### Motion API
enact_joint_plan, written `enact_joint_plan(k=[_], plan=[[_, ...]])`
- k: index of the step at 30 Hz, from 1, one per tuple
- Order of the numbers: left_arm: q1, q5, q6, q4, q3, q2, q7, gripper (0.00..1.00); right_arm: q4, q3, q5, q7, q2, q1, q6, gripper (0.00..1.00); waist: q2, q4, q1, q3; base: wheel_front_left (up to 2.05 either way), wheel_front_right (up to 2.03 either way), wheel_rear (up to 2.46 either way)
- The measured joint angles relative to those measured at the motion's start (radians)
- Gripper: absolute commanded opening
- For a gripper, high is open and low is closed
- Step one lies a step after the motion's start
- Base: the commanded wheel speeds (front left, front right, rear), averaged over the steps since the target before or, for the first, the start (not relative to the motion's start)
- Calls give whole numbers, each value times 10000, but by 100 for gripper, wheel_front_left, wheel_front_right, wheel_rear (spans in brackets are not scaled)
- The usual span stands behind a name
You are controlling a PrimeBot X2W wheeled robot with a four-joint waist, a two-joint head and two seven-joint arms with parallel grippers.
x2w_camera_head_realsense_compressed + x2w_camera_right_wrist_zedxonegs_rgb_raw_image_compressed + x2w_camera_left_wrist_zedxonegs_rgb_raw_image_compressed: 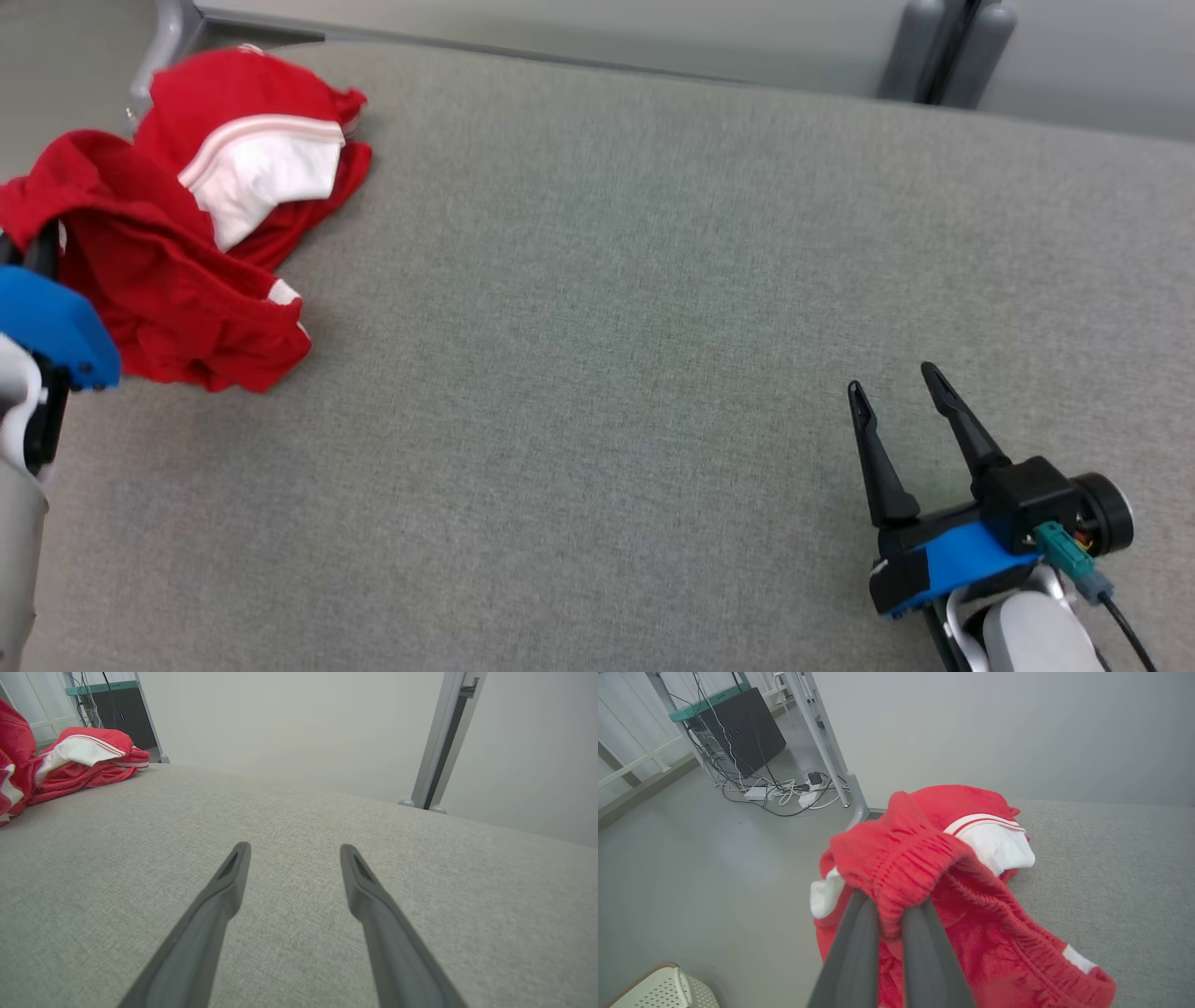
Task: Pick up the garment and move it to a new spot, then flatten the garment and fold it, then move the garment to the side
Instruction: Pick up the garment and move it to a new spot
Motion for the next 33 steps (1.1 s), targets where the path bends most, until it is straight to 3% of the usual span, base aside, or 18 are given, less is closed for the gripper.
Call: enact_joint_plan(k=[7,14,21,28,30,33], plan=[[-353,328,0,-2075,-1141,380,777,0,257,182,780,0,-2,282,0,100,0,-282,-2,-1027,0,0,0],[-500,205,0,-4817,-2071,23,1937,0,420,159,1331,0,-4,586,0,100,0,-1179,-2,-1740,0,0,0],[-705,-895,73,-6801,-2433,-1613,2711,0,451,-155,1519,0,-8,760,-2,100,0,-2422,0,-2070,0,0,0],[-664,-2445,418,-7444,-2420,-3292,3150,0,347,-589,1503,0,-10,737,-2,100,1,-3384,0,-1830,0,0,0],[-369,-2642,468,-7183,-2441,-3505,3087,0,330,-637,1511,0,-8,659,0,100,0,-3531,0,-1618,0,0,0],[266,-2489,518,-6194,-2552,-3373,2771,0,244,-635,1540,0,-8,426,0,100,0,-3742,2,-1223,0,0,0]])
